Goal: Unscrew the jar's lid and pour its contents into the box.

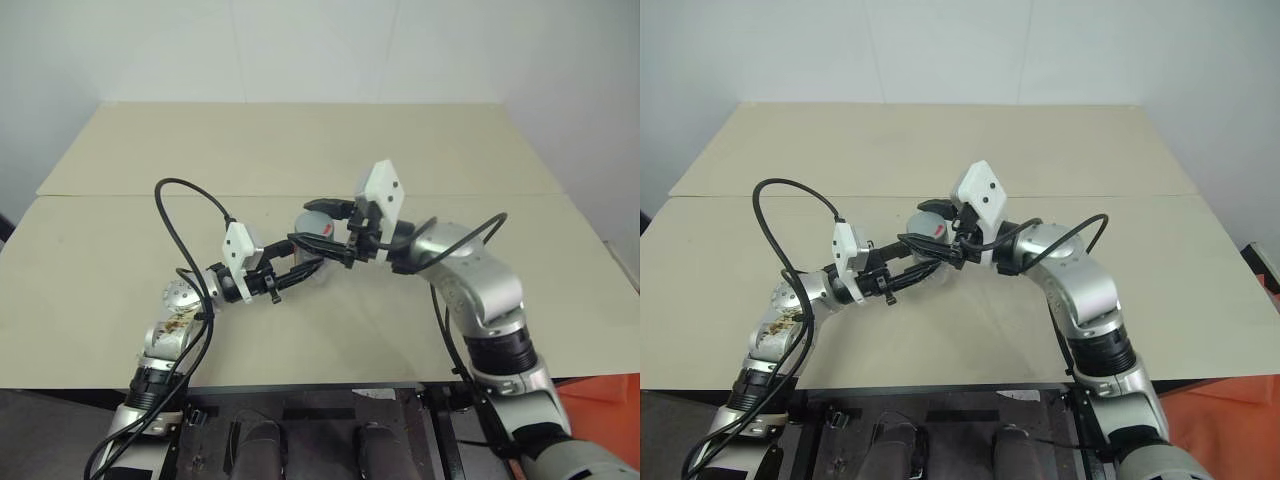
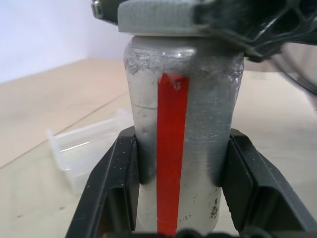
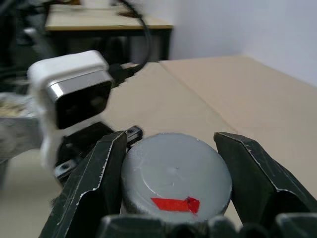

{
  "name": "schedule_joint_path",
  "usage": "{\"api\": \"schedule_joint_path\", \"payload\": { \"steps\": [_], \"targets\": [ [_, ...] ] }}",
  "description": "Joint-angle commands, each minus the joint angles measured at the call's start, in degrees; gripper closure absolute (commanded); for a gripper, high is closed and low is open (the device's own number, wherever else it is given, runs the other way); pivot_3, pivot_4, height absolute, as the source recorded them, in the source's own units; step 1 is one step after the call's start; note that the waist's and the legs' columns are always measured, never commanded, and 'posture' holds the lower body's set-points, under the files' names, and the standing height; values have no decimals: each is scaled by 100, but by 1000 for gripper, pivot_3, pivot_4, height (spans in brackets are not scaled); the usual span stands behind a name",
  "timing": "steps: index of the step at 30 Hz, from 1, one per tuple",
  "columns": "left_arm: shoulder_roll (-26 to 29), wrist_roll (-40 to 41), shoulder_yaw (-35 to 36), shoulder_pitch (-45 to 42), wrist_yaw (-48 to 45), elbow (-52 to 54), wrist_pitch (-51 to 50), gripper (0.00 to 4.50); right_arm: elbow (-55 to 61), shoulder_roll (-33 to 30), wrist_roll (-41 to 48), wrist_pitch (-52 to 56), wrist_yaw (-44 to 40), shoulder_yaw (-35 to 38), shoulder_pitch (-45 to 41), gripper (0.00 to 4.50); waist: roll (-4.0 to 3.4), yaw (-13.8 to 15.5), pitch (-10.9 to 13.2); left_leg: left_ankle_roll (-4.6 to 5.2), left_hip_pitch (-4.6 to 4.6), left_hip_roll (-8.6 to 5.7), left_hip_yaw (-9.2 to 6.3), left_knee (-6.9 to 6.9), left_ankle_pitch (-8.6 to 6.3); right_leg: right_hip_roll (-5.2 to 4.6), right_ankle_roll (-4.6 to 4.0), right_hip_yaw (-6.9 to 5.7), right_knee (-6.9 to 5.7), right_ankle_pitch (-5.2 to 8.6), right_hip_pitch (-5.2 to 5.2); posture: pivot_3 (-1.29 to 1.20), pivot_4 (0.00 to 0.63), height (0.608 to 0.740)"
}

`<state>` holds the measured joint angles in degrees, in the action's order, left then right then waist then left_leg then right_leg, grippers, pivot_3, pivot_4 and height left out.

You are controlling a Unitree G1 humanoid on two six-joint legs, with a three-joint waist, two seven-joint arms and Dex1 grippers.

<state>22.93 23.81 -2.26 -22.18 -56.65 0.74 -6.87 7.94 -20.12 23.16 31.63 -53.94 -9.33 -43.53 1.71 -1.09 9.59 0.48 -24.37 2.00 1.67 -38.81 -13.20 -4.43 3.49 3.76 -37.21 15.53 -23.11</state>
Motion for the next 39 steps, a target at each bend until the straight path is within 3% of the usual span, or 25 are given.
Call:
{"api": "schedule_joint_path", "payload": {
  "steps": [1,10,16,18,23,24,33,35,39],
  "targets": [
    [12,36,-94,-39,-76,278,-8,2568,-518,42,428,-485,-1175,-56,-468,1718,0,5,0,0,0,0,0,0,0,0,0,0,0,0,0,0,150,740],
    [108,70,-90,6,-176,414,-57,2568,-2655,-95,271,-1505,-3576,-107,-1567,1718,0,8,0,0,0,0,13,-1,0,0,0,0,-2,0,-2,0,150,740],
    [97,45,-89,-4,-144,390,-30,2568,-3421,-122,185,-2132,-3855,-63,-1870,1718,0,13,0,0,1,0,10,-1,0,-1,0,0,-3,0,-1,0,150,740],
    [78,38,-100,5,-127,373,-11,2568,-3495,-96,111,-2237,-3749,-2,-1881,1718,0,17,0,0,1,0,7,-1,0,-2,0,0,-3,0,-2,0,150,740],
    [-9,-4,-139,7,-94,261,78,2568,-3588,-26,136,-2255,-3484,142,-1897,141,0,24,0,-1,1,0,6,-1,0,-3,-1,0,-4,-1,-2,0,150,740],
    [-22,-17,-143,-3,-96,224,96,2568,-3550,-15,201,-2247,-3470,225,-1884,28,0,24,0,0,1,0,6,-1,0,-3,-1,0,-4,-1,-2,0,150,740],
    [-69,-83,-57,-26,-80,-52,137,2568,-1714,-457,668,-1712,-2709,933,-1169,28,0,54,0,0,-2,0,0,-1,0,-5,-1,-1,-4,-1,-2,0,150,740],
    [-63,-125,-50,-19,-72,-88,161,2568,-1047,-456,908,-1371,-2146,1150,-829,28,0,55,0,0,-2,-2,0,-3,0,-7,-1,-2,-3,-1,0,0,150,740],
    [-105,-194,-27,-51,70,-148,216,2568,464,-155,372,-684,-197,953,-113,28,-1,15,0,-1,-1,0,-2,-1,0,-7,-1,-2,-10,-1,-6,0,150,740]
  ]
}}
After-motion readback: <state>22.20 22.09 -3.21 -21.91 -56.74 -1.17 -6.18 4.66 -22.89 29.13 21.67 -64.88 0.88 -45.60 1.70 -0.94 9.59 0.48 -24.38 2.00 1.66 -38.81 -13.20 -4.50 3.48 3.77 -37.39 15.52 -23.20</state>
